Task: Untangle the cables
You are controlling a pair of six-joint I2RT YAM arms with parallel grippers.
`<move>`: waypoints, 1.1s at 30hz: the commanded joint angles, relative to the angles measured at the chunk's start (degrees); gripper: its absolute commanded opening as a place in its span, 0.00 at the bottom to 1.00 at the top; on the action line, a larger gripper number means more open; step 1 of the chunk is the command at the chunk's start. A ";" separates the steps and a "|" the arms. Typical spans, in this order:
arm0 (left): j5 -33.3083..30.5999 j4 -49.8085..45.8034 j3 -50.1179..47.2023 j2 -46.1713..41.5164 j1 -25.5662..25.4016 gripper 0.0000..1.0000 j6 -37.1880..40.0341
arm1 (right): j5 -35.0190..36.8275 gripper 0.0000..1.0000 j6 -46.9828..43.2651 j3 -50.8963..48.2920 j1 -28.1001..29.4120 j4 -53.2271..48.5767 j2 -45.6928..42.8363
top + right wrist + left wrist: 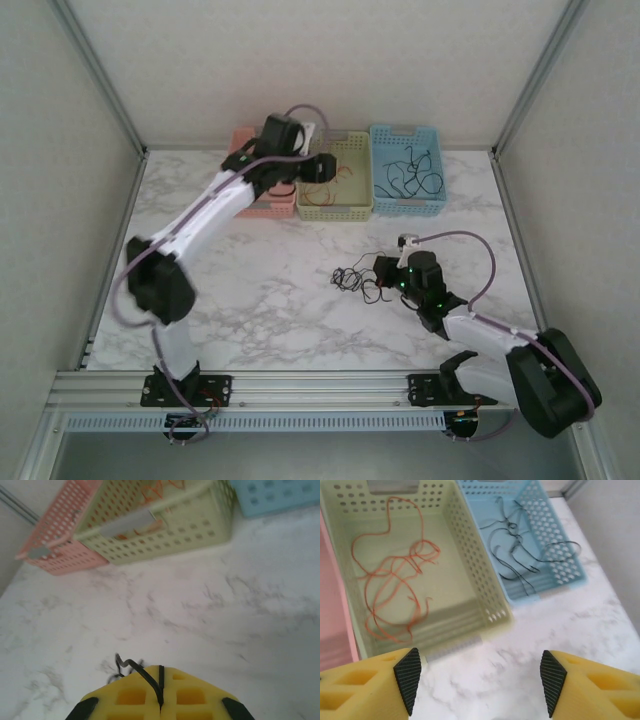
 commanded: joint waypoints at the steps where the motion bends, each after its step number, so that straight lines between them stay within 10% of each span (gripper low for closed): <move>1: 4.70 15.35 -14.38 -11.12 -0.52 0.67 -4.29 | -1.07 0.00 -5.09 5.21 -0.34 -9.00 -6.63; 12: 10.43 19.73 -42.49 -32.74 -6.99 0.72 -2.82 | -7.25 0.00 -8.55 19.20 -0.38 -25.32 -14.09; 33: 13.72 33.96 -56.83 -29.48 -8.76 0.70 -4.31 | -2.80 0.00 1.24 48.77 -0.58 -44.91 -8.21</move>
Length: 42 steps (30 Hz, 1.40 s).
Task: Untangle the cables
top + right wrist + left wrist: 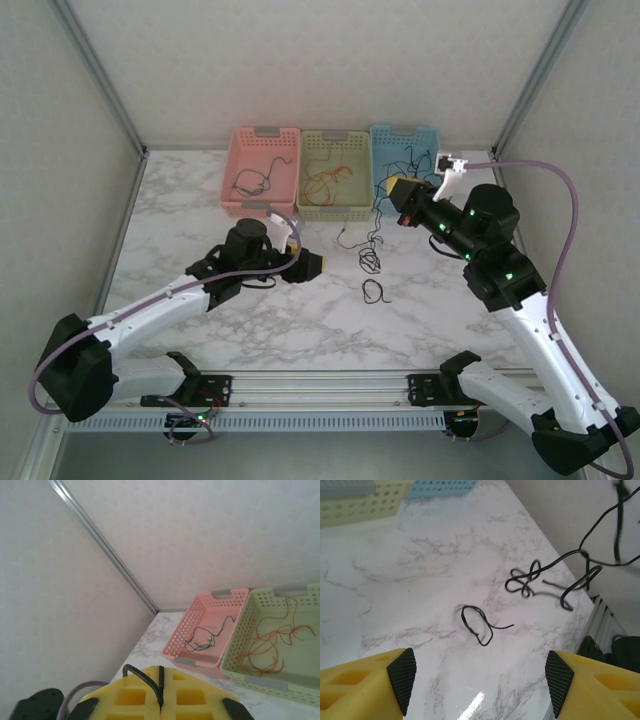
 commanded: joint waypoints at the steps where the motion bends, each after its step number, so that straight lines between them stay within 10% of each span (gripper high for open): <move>1: 1.18 3.54 -1.47 1.25 -0.78 0.70 0.17 | 5.53 0.00 1.96 -0.17 -0.36 -6.34 1.68; 16: 0.89 3.01 0.65 8.76 -2.38 0.70 1.81 | 31.35 0.00 2.81 -24.68 -13.07 -10.31 4.56; 26: 1.21 -1.74 12.57 19.60 -6.02 0.69 4.99 | 29.20 0.00 3.31 -28.92 -25.99 -8.26 3.30; 42: 3.58 -16.14 37.95 44.57 -10.97 0.66 10.20 | 24.11 0.00 1.90 -32.63 -26.23 -11.33 -8.50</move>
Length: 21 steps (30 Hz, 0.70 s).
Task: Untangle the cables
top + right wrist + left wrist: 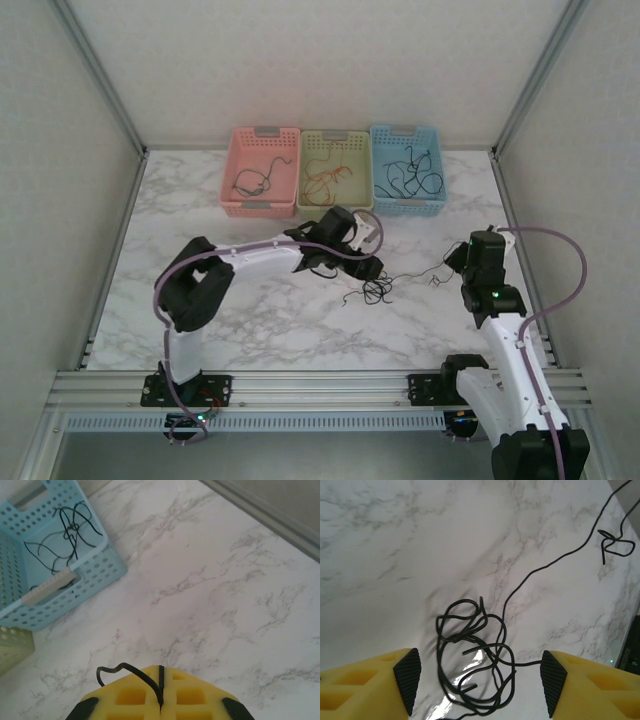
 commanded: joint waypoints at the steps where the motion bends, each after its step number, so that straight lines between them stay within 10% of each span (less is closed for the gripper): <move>1: 1.25 -6.55 4.30 2.61 -0.82 0.66 4.39 | -0.79 0.00 -0.35 -1.14 -0.27 -1.93 -0.50; 21: -0.65 -18.99 16.82 11.85 -1.73 0.66 12.00 | -2.13 0.00 -1.41 -3.42 -0.25 -1.18 -2.60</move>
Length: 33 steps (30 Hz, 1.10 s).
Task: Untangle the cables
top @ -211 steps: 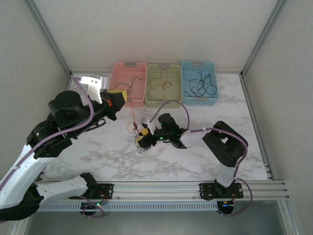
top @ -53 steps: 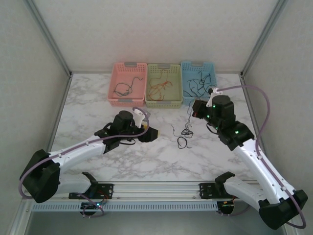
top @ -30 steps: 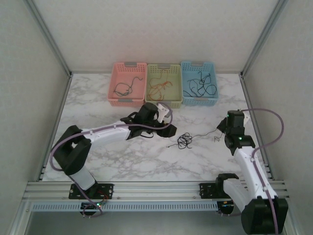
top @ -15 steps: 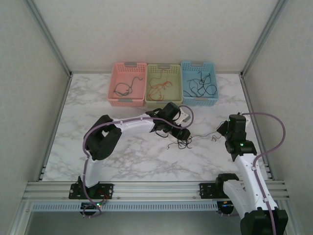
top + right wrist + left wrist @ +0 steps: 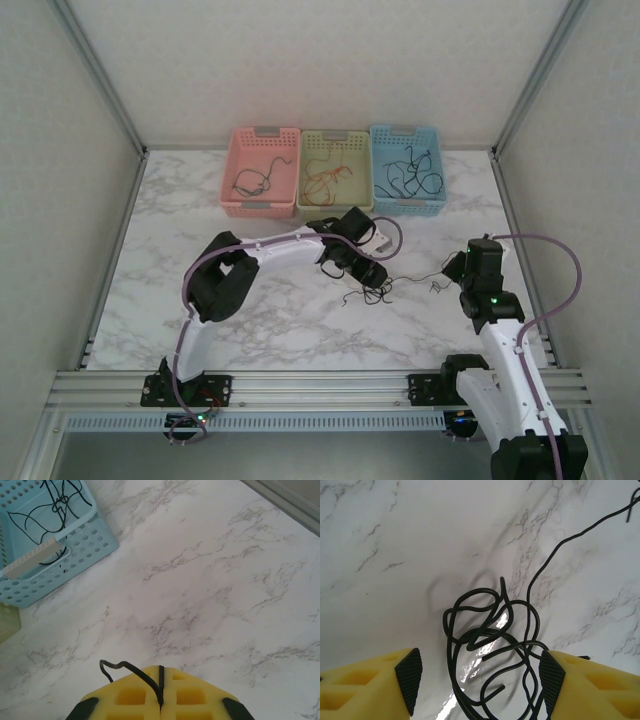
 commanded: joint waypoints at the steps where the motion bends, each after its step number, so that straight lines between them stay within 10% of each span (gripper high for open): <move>1: 0.66 -2.91 3.82 2.94 -0.66 0.65 1.50 | -0.60 0.00 -0.67 -0.91 -0.25 0.97 -0.43; 11: -0.14 -5.80 9.81 8.33 -1.37 0.58 1.60 | -0.69 0.00 -1.22 -0.65 -0.28 1.67 -0.51; 33: -5.55 -0.79 4.54 2.42 -1.19 0.04 -0.55 | -1.24 0.00 -1.42 -0.97 -0.31 1.94 -0.60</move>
